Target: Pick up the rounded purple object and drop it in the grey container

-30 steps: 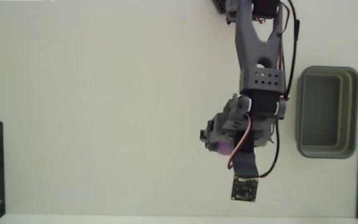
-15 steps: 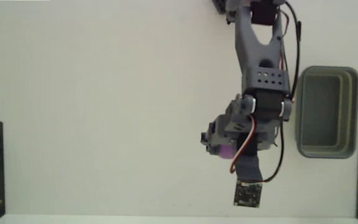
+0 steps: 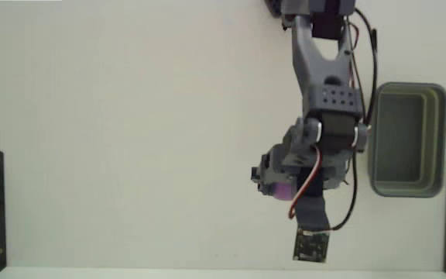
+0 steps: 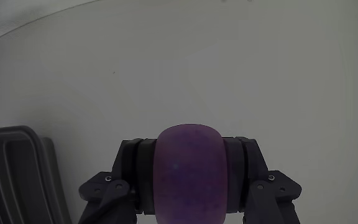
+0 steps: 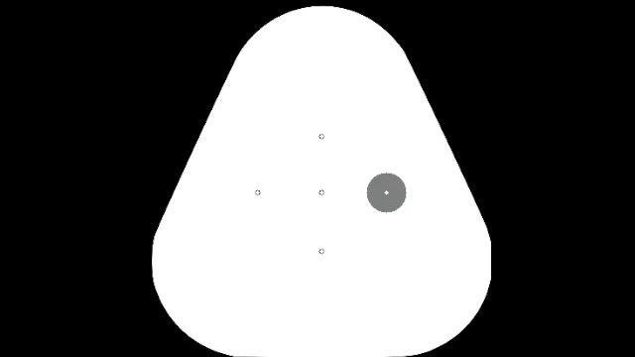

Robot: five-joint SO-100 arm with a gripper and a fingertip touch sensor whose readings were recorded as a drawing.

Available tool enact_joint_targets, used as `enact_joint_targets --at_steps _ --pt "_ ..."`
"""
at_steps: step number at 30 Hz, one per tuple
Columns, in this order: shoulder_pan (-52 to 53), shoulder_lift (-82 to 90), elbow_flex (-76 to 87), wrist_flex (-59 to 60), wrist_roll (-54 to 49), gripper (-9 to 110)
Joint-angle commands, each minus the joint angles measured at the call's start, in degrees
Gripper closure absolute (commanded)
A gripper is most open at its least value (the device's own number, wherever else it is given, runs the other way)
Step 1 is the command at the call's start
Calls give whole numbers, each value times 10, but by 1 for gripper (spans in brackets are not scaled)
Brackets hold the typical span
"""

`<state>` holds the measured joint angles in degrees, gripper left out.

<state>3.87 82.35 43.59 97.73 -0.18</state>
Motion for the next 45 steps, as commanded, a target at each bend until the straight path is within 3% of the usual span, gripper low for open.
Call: enact_joint_targets --at_steps 1,22,45 --pt "5 26 -31 11 2 45" --pt "-28 32 -10 -3 2 45" --pt "-163 59 72 -58 2 45"
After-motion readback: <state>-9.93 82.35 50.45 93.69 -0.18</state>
